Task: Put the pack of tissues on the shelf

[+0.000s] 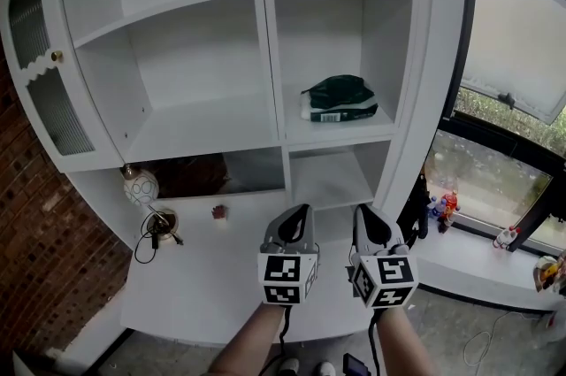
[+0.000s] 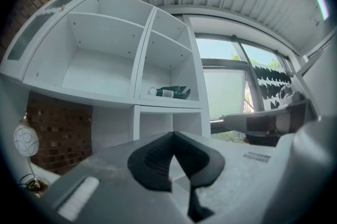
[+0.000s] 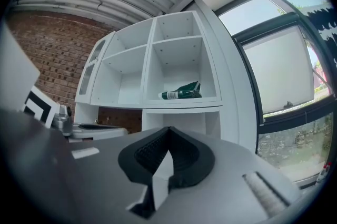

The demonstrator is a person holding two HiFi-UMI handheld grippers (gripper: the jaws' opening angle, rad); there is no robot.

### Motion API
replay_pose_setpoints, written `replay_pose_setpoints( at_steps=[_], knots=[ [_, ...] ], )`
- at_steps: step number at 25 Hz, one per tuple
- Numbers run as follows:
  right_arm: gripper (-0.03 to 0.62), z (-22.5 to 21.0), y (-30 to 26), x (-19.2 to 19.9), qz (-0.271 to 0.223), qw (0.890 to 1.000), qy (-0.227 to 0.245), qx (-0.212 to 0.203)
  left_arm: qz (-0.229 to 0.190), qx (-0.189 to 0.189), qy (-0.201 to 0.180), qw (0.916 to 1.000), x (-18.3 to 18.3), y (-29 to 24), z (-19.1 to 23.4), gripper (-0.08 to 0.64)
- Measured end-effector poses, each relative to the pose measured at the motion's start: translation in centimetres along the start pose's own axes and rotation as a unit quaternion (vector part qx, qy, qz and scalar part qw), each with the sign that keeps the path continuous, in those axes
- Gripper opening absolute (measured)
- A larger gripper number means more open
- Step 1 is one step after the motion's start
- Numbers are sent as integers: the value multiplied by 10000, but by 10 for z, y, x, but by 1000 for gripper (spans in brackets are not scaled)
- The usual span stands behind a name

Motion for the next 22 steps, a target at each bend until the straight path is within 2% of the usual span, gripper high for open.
replay_pose_setpoints(
  at_steps=[22],
  knots=[
    [2,2,0,-2,30,9999,107,-68,-91,-54,-15,9999,-5,1,5,8]
  ],
)
Point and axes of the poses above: the fingertips, and each gripper's own axes: y backward along the fingers, z to its left, x out of its underside, the point moved 8 cm from there along y, backward along the fingers, and after that the axes turned 1 degree about -y, right-handed, at the moved point
